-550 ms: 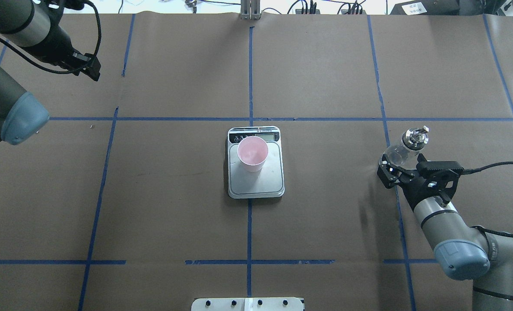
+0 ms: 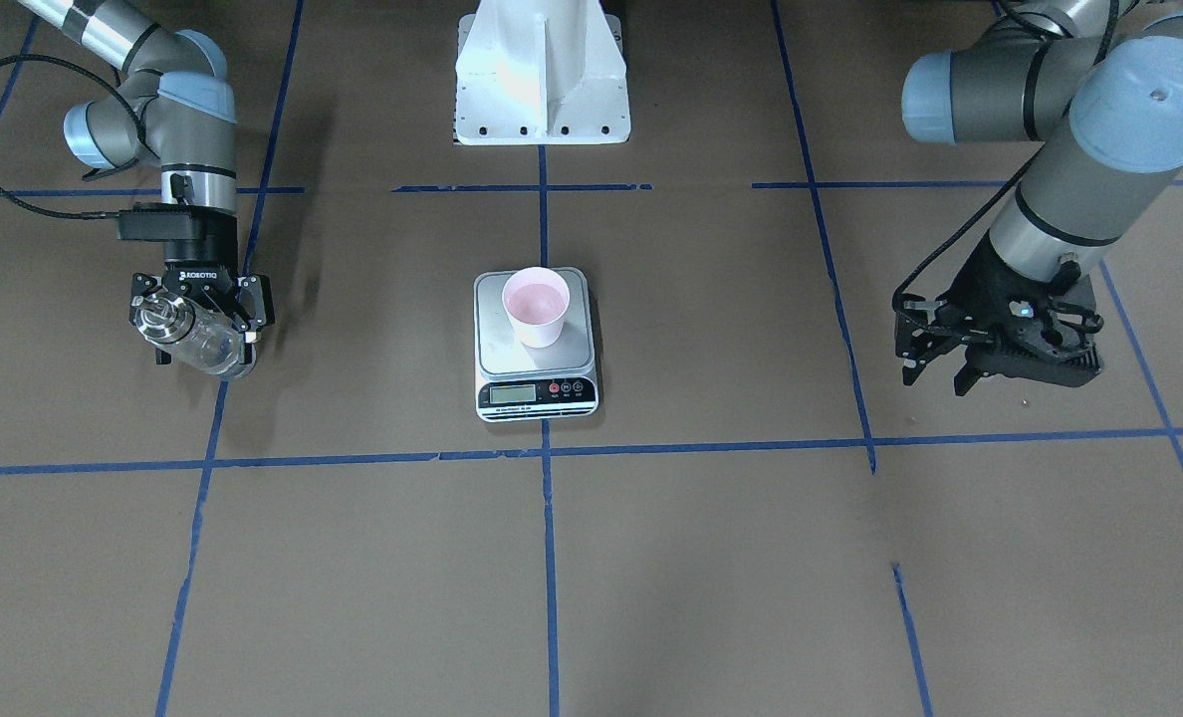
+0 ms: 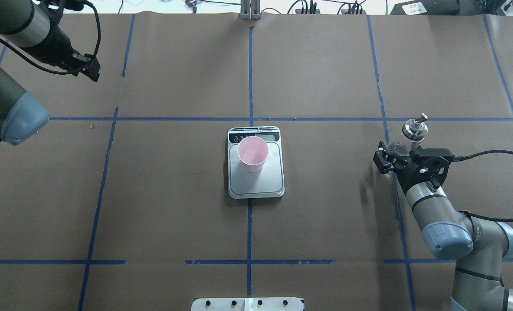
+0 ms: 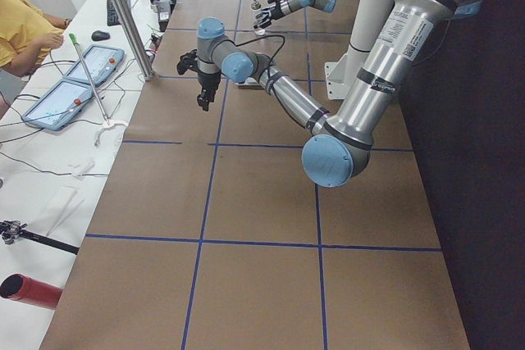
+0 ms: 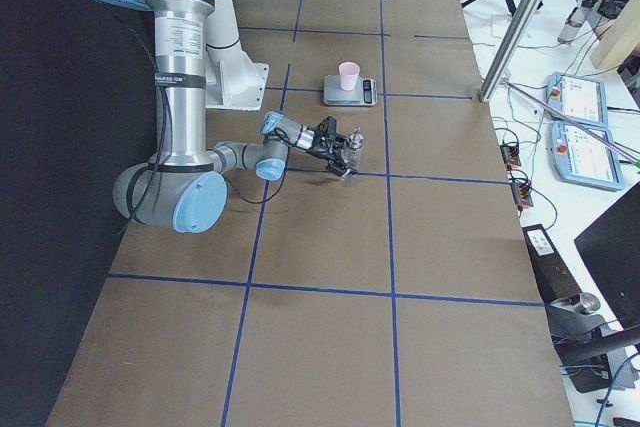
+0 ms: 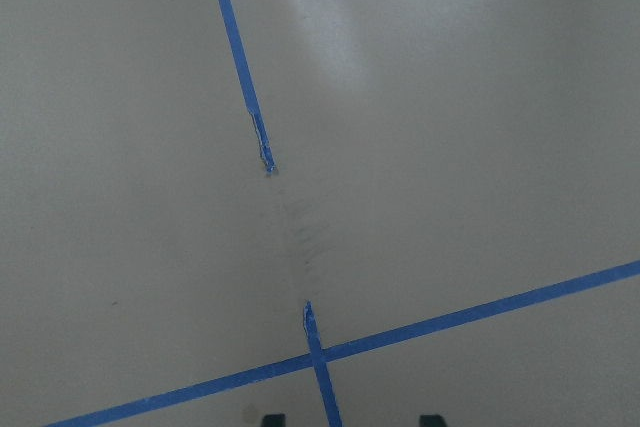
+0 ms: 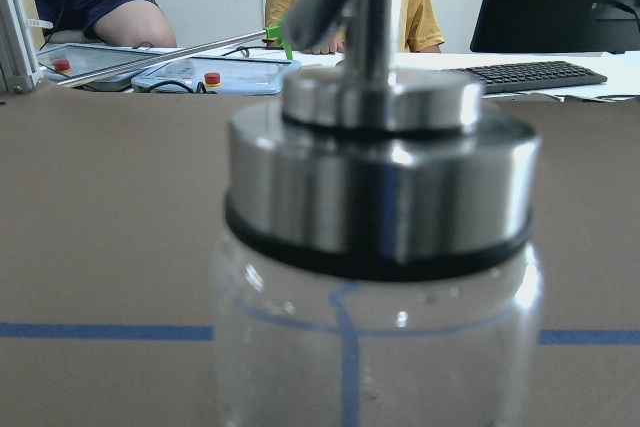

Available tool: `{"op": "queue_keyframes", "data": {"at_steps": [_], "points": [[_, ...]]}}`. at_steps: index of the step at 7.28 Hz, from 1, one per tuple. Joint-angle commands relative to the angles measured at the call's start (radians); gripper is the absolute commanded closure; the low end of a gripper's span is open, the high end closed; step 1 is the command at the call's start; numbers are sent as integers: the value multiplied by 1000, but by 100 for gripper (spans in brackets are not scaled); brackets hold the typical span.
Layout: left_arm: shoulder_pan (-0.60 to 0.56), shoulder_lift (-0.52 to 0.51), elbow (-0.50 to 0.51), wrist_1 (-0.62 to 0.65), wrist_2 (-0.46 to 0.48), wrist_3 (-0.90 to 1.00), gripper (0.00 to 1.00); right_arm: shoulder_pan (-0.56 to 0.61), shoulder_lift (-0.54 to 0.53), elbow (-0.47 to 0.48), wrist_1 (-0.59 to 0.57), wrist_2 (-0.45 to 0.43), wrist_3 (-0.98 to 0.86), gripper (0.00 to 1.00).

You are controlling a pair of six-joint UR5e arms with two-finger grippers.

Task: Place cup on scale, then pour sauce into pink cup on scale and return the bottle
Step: 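Grasp the glass sauce bottle with the right gripper and lift it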

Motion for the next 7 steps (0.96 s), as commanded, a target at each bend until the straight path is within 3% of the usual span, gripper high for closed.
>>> {"op": "queue_keyframes", "data": {"at_steps": [1, 2, 3, 7], "points": [[0, 0, 0, 1, 0, 0, 45, 1, 2, -5, 4, -4, -2, 1], [0, 0, 0, 0, 0, 0, 45, -2, 1, -5, 4, -24, 3, 86], [0, 0, 2, 0, 0, 0, 45, -19, -1, -7, 4, -56, 6, 100], [0, 0, 0, 1, 0, 0, 45, -24, 1, 27, 1, -98, -7, 100]]}}
